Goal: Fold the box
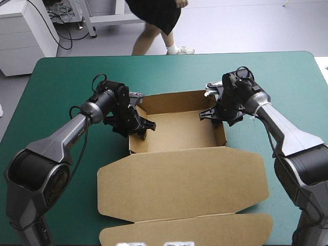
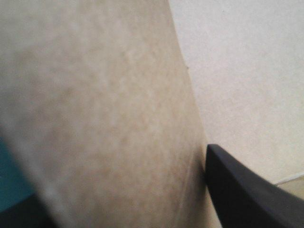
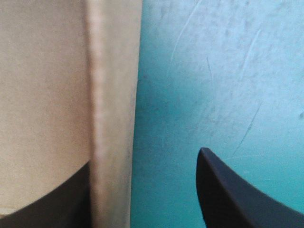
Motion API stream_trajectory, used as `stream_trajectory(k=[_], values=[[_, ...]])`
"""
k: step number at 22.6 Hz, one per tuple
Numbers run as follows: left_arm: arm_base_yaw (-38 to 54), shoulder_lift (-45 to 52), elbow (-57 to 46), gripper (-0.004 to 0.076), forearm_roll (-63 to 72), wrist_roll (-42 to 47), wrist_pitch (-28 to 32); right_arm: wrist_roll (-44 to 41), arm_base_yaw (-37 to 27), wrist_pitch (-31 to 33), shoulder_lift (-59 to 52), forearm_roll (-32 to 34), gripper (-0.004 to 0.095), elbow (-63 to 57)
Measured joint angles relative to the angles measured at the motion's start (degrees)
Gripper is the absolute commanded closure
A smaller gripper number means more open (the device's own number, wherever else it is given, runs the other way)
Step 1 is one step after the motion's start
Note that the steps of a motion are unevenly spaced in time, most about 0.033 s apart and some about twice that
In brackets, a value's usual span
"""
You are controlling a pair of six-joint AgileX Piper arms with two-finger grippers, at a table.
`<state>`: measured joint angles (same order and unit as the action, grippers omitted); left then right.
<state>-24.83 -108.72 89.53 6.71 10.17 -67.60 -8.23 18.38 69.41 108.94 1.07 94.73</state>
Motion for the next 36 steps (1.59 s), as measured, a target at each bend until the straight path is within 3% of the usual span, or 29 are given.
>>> stream_trajectory(k=[8,14,19,24,28,36], values=[[-0.06,0.0,2.69,0.0185,-0.05,-0.21,-2.34,0.06,-0.05,0.2,0.0,0.74,0.0413,5.19],[-0.06,0.5,11.8,0.0195,-1.66,-0.21,-2.9,1.85,-0.05,0.39,-2.93,0.85,0.0413,6.91],[-0.06,3.76,20.44,0.0329,-1.8,-0.21,-3.51,7.39,-0.05,0.75,-9.02,0.85,0.0413,7.09],[-0.06,9.83,24.03,0.0728,-6.71,-4.46,-3.97,7.46,-0.05,0.94,-10.5,0.85,0.0413,7.15],[-0.06,18.03,24.32,0.0734,-6.71,-13.04,-4.0,7.08,-0.05,1.02,-8.63,0.85,0.0413,7.15],[-0.06,29.28,15.69,0.0734,-10.3,-14.82,-4.04,7.04,-0.05,0.86,-0.73,-0.65,0.0444,7.15]])
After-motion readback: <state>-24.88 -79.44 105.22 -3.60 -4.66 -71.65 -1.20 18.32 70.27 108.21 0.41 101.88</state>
